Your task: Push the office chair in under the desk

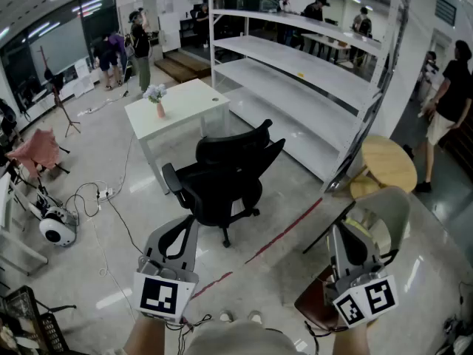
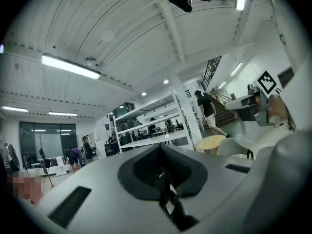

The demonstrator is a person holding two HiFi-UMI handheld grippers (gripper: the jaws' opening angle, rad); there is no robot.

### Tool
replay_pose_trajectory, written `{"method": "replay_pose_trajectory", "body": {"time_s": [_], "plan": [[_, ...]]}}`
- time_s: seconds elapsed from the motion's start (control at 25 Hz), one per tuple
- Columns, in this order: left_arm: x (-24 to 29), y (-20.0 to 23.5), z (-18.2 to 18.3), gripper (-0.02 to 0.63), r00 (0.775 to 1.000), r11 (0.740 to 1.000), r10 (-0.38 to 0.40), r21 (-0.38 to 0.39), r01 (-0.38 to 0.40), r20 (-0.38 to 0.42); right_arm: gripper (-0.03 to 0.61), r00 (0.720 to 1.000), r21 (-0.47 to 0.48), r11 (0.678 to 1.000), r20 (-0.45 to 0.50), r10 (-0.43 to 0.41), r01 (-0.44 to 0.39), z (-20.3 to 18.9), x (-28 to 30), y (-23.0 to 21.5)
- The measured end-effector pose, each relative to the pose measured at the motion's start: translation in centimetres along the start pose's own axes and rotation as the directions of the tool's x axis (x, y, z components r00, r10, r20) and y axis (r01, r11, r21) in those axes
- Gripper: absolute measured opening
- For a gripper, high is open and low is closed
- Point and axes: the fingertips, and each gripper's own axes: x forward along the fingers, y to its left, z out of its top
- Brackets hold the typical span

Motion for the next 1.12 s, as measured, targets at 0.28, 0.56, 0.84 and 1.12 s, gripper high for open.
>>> {"method": "replay_pose_trajectory", "body": {"time_s": [0.28, 0.56, 0.84, 1.12], "plan": [[0.1, -1.7, 0.5, 0.006, 1.000, 1.000, 0.024, -0.001, -0.024, -0.003, 0.006, 1.000, 0.006, 1.000, 0.018, -0.025, 0.025, 0.4, -1.4, -2.2], [0.3, -4.1, 1.0, 0.006, 0.999, 0.999, 0.036, 0.028, -0.036, -0.016, 0.006, 0.999, -0.038, 0.998, -0.015, 0.043, -0.044, -0.7, -2.7, -2.8], [1.0, -6.9, 1.2, 0.006, 0.998, 0.996, 0.047, 0.071, -0.045, -0.032, 0.006, 0.996, -0.023, 0.997, -0.036, 0.076, -0.077, -2.7, -3.1, -4.5], [2.0, -8.2, -0.1, 0.006, 0.997, 0.994, 0.032, 0.104, -0.025, -0.071, 0.006, 0.992, -0.039, 0.993, -0.076, 0.106, -0.109, -4.6, -2.9, -5.6]]}}
